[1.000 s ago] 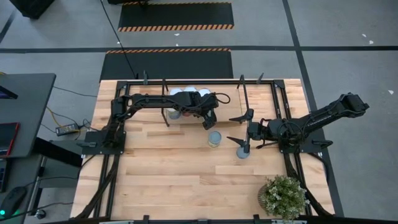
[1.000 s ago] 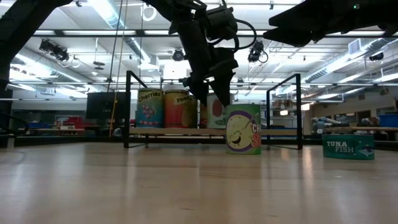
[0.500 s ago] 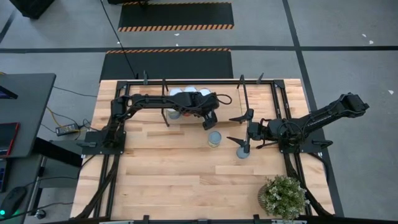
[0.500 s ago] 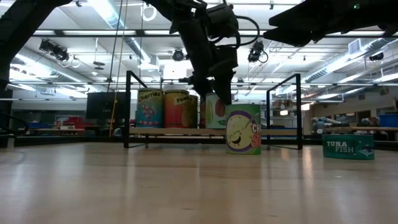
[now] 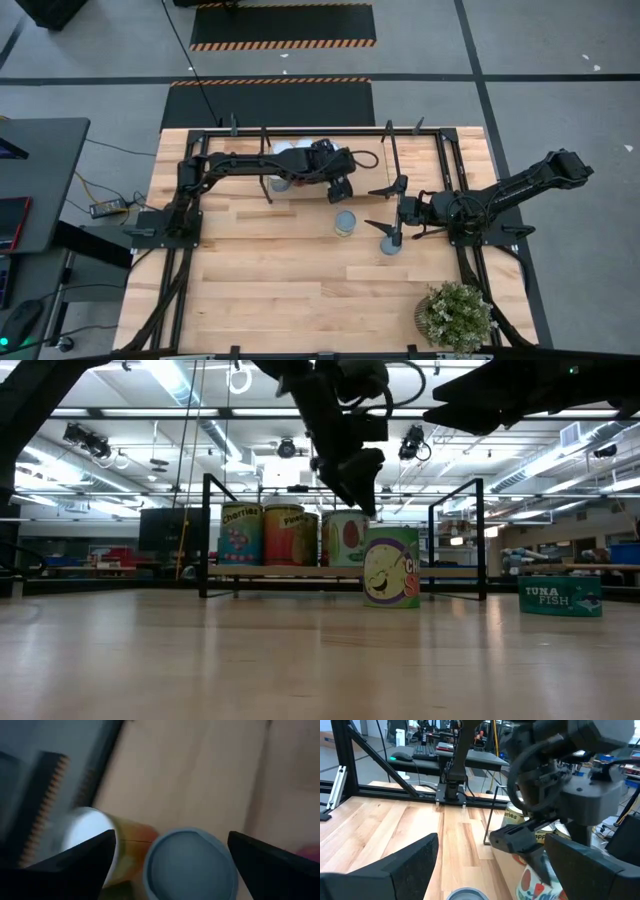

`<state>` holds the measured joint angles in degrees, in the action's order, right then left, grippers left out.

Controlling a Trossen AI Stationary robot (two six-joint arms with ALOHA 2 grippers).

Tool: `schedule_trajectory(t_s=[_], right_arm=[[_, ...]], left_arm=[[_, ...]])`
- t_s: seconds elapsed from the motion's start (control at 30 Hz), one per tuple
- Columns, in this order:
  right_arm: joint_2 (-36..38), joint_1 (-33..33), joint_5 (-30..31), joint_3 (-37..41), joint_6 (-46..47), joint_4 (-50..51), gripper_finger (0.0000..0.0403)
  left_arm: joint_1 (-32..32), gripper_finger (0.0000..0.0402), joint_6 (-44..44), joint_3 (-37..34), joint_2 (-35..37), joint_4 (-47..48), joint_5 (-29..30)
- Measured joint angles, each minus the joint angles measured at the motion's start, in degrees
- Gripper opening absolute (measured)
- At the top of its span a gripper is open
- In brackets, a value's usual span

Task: Pick and place cans onto a shelf
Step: Put the canned mixed vegetables on the shelf, then put the canned chicken soup on the shelf

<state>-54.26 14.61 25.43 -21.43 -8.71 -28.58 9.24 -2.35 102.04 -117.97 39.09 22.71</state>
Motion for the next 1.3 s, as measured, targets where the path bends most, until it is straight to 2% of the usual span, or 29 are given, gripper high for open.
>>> schedule_trajectory(t_s=[0.27, 0.4, 0.47, 0.63, 0.87, 0.97, 1.3], right_arm=[[0.0, 0.0, 0.0, 0.0, -0.4, 0.0, 0.0372], [0.0, 0.0, 0.0, 0.0, -0.4, 0.1, 0.0372], [0.0, 0.0, 0.0, 0.0, 0.0, 0.7, 0.0372], [-0.7, -0.1, 0.0, 0.0, 2.3, 3.9, 0.0372], [-5.4, -0.1, -0.2, -0.4, 3.2, 5.5, 0.0372], [-8.9, 0.0, -0.2, -2.1, 3.9, 6.5, 0.0372], [-23.0, -0.7, 0.3, -9.6, 5.8, 8.4, 0.0373]], left_arm=[[-3.3, 0.0392, -8.8, 0.1, 0.0, 0.2, 14.0], [-4.5, 0.0392, -8.7, 0.1, 0.0, 0.3, 22.3], [-5.3, 0.0392, -7.9, 0.1, 0.2, 1.0, 24.2], [-8.3, 0.0392, -5.6, 0.1, 3.2, 3.8, 21.3], [-11.4, 0.0392, 5.5, -0.6, 8.2, 15.6, 10.1], [-12.4, 0.0392, 8.5, -4.1, 9.7, 16.2, 7.8], [-18.5, 0.0392, 14.1, -19.8, 16.0, 9.1, 7.5]])
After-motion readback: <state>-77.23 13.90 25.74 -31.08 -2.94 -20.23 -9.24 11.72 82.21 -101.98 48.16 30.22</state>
